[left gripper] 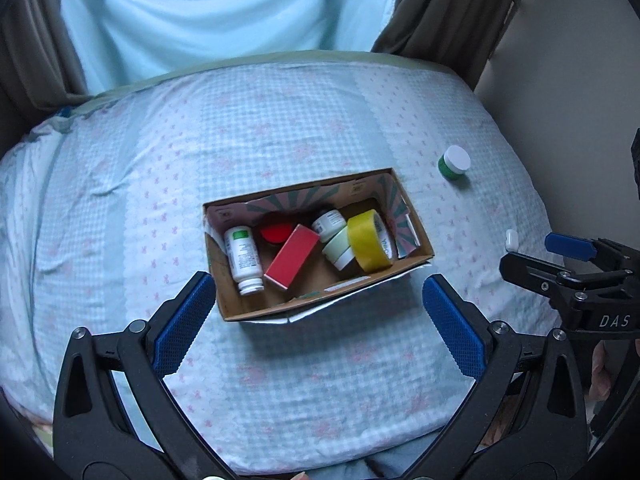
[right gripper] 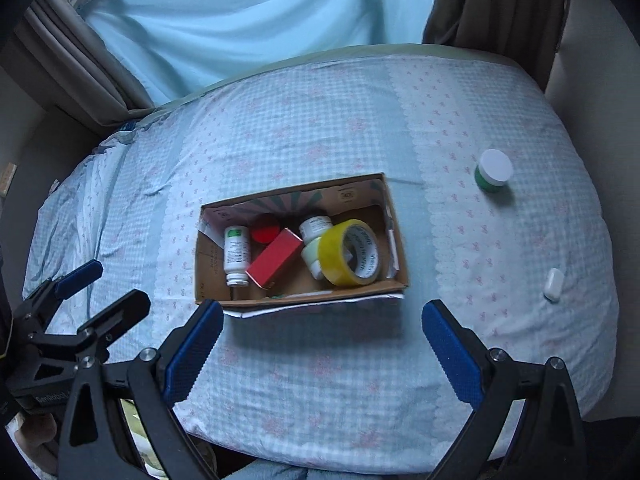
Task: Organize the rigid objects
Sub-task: 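Move both tools toward the white-lidded green jar and earbud case, then grasp the white-lidded green jar with the left tool while the right tool grasps the earbud case, then carry the green jar and white earbud case over the cardboard box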
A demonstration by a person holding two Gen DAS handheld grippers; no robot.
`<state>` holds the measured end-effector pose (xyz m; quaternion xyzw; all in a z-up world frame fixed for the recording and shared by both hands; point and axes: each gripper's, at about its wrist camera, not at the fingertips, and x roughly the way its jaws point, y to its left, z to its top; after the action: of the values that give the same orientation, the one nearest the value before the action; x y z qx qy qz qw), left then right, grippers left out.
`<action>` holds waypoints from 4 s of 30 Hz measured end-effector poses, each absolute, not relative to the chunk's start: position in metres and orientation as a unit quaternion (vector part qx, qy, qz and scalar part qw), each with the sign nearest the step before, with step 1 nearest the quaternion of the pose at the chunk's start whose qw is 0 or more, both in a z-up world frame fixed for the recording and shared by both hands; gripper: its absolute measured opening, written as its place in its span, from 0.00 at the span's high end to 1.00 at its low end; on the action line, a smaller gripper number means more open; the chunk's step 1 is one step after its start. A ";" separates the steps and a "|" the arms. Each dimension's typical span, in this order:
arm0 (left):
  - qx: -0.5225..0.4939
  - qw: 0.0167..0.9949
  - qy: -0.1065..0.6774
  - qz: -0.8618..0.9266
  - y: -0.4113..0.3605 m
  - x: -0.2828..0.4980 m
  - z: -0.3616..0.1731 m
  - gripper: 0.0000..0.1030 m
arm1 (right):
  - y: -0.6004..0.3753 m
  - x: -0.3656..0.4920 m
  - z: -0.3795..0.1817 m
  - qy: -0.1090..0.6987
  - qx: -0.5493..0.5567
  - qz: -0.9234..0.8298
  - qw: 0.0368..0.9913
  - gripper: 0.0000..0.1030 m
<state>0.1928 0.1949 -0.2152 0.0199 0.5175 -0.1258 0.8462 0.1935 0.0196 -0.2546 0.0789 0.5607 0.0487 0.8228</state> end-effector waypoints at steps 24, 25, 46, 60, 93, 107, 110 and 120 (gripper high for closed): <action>0.053 0.805 0.569 -0.159 -0.104 0.218 -0.281 0.00 | -0.279 0.117 -0.306 0.582 0.078 -0.056 0.808 0.04; 0.058 0.802 0.572 -0.161 -0.112 0.225 -0.287 0.00 | -0.287 0.119 -0.312 0.585 0.080 -0.055 0.805 0.04; 0.178 0.764 0.584 -0.212 -0.218 0.404 -0.451 0.01 | -0.343 0.174 -0.461 0.589 0.199 -0.173 0.764 0.05; 0.172 0.778 0.548 -0.253 -0.237 0.440 -0.511 0.20 | -0.329 0.208 -0.524 0.549 0.166 -0.259 0.777 0.36; 0.109 0.828 0.504 -0.222 -0.202 0.391 -0.364 0.34 | -0.363 0.212 -0.400 0.483 0.151 -0.214 0.836 0.60; 0.016 0.883 0.445 -0.147 -0.081 0.282 -0.208 0.34 | -0.297 0.188 -0.224 0.393 0.076 -0.095 0.912 0.60; 0.003 0.888 0.444 -0.119 -0.046 0.262 -0.197 0.34 | -0.268 0.194 -0.203 0.389 0.062 -0.049 0.918 0.60; -0.013 0.888 0.457 -0.043 0.082 0.209 -0.202 0.34 | -0.145 0.208 -0.194 0.416 0.046 0.091 0.904 0.60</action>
<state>0.2089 0.0818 -0.2017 -0.0130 0.4572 -0.0429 0.8883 0.2080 -0.1454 -0.1940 0.0455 0.4162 0.0914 0.9035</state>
